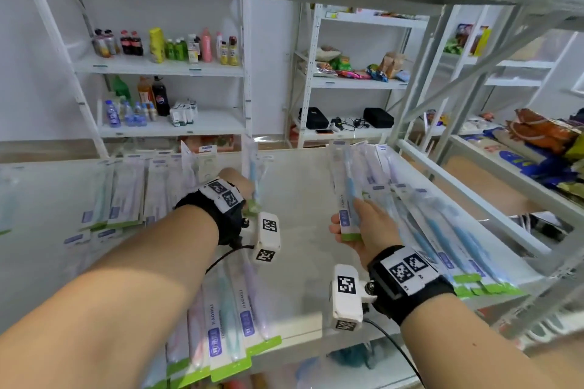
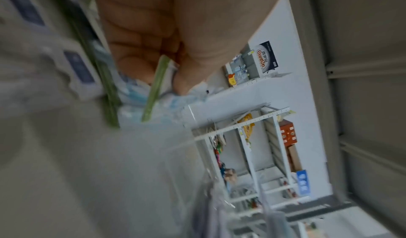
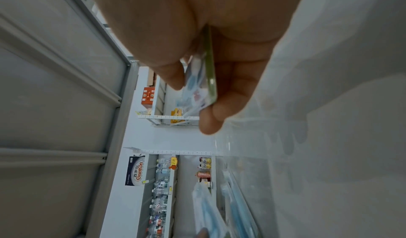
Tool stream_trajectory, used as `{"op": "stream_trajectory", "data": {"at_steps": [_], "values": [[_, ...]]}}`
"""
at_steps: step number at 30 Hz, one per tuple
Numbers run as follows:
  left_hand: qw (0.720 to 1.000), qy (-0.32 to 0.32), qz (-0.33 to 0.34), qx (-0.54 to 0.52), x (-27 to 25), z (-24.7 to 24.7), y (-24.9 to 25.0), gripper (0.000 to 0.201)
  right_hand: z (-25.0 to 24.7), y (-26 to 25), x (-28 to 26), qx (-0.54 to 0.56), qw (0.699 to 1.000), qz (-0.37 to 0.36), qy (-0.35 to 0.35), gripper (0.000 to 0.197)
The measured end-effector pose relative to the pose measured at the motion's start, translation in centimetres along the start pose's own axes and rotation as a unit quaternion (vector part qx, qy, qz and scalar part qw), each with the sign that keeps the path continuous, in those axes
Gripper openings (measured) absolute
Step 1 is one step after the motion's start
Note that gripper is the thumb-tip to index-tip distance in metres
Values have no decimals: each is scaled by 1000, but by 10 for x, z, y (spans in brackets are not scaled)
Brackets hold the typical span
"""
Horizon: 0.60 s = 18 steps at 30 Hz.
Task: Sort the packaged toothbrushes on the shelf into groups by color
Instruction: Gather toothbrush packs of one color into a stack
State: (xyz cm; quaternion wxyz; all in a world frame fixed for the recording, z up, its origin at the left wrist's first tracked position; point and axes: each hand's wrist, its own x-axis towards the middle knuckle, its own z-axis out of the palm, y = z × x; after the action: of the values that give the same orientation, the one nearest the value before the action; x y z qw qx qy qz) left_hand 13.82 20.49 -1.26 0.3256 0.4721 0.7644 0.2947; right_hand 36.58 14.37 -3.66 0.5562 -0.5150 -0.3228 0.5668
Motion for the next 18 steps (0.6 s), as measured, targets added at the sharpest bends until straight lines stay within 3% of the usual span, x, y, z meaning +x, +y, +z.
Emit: {"op": "stream_trajectory", "data": {"at_steps": [2,5,10,12,18], "values": [[998,-33,2,-58,-17,10,12,23,-13,-12,2,-30,999,-22,38,20],[971,-131,-20,-196,-55,38,31,14,-46,-34,8,-148,982,-64,96,19],[951,-212,-12,-225,-110,101,55,22,-115,-66,10,-395,904,-82,141,23],[955,-222,-14,-197,-122,122,56,21,-137,-69,5,-462,874,-64,134,23],[978,-172,-10,-117,-148,163,45,7,-168,-55,1,-504,859,-41,83,23]]}}
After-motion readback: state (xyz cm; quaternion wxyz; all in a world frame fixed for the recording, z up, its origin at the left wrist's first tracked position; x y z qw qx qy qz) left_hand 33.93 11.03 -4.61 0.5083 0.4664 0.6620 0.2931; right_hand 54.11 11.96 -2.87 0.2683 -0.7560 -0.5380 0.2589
